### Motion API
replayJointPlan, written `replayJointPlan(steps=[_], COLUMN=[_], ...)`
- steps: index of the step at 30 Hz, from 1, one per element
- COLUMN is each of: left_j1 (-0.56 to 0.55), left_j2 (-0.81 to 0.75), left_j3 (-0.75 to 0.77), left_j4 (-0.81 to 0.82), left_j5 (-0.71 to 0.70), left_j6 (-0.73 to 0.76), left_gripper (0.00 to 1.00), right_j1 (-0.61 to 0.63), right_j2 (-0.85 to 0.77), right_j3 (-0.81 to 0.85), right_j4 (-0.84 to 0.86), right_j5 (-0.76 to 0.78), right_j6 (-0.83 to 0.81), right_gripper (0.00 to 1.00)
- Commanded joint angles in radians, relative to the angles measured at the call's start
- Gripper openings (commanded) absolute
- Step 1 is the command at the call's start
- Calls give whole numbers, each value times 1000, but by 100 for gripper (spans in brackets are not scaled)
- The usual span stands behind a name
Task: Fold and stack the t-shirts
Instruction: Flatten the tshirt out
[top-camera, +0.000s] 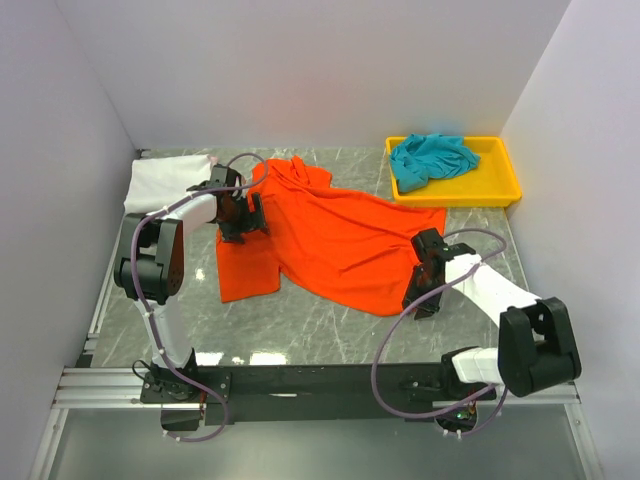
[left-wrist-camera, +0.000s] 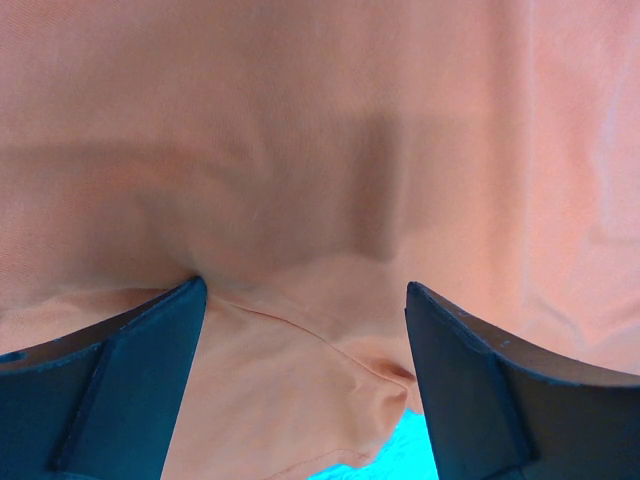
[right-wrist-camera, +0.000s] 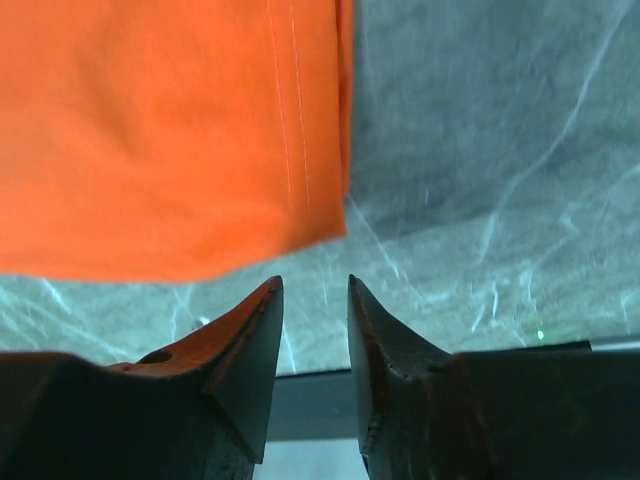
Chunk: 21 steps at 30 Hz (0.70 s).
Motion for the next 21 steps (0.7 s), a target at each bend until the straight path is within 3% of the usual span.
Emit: replayJointPlan(steps=[1,15,21], left_j1=[6,25,31], left_j2=[28,31,34], left_j3=[5,7,8], left_j4=[2,-3,-3], left_j5=[4,7,11], left_j6=[13,15,17], left_gripper=[88,88,88], right_j1=[4,5,5], right_j2=[33,170,202], right_j3=[8,74,135], right_j4=[73,161,132], right_j5=[59,122,145], right_j6=[20,4,-31], right_gripper=[40,39,13])
